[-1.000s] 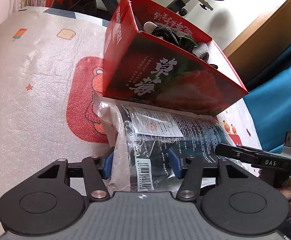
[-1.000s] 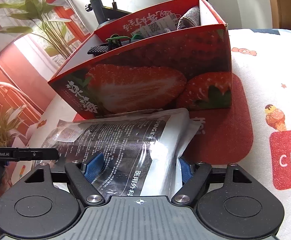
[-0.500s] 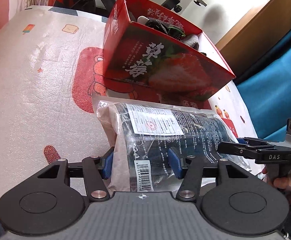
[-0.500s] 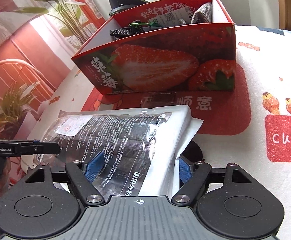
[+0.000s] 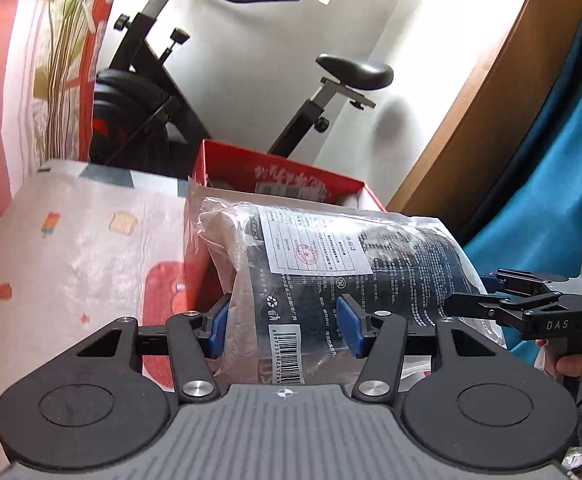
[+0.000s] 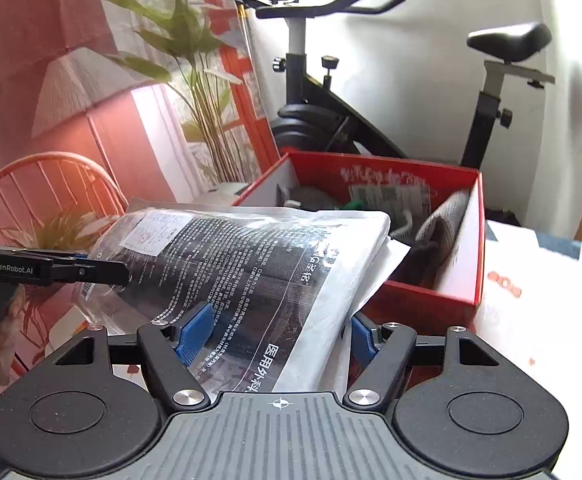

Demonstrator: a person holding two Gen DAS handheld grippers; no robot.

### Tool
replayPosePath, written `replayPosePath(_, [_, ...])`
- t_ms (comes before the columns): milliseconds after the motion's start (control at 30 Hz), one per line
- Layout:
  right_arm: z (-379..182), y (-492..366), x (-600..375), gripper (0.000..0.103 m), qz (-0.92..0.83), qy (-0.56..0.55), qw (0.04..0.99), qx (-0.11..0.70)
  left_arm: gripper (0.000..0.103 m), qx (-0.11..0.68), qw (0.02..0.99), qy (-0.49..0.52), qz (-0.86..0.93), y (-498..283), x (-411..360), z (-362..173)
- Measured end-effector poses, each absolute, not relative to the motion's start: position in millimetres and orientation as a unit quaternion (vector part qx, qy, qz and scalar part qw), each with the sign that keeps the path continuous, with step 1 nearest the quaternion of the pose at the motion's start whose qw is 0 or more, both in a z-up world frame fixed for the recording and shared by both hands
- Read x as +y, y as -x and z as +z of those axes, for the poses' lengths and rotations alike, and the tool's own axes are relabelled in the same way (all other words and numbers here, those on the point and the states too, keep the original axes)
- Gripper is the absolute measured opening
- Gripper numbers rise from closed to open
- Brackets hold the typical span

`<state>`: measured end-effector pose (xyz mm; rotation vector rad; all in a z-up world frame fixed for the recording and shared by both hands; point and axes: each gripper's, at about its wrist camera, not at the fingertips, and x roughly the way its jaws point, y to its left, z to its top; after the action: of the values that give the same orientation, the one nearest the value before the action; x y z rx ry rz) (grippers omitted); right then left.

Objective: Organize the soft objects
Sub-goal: 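Lift the plastic package with both grippers over the red box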

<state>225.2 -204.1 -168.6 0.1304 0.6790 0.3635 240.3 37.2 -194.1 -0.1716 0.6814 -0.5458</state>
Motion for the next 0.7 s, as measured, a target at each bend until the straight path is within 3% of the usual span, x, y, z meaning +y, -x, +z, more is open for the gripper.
replayPosePath(200, [-141.5,-239.7,-197.7,0.067,0.192,0.017,0.937,0.290,0.058,0.287,0.923,0.075,-0.247,-255.2,22.4,-176.6])
replayPosePath(700, [-145.5,-321.7,-212.7,0.067,0.147,0.118,0.951,0.245,0.056,0.243,0.941,0.055,-0.230,-338.2,-15.5,-162.8])
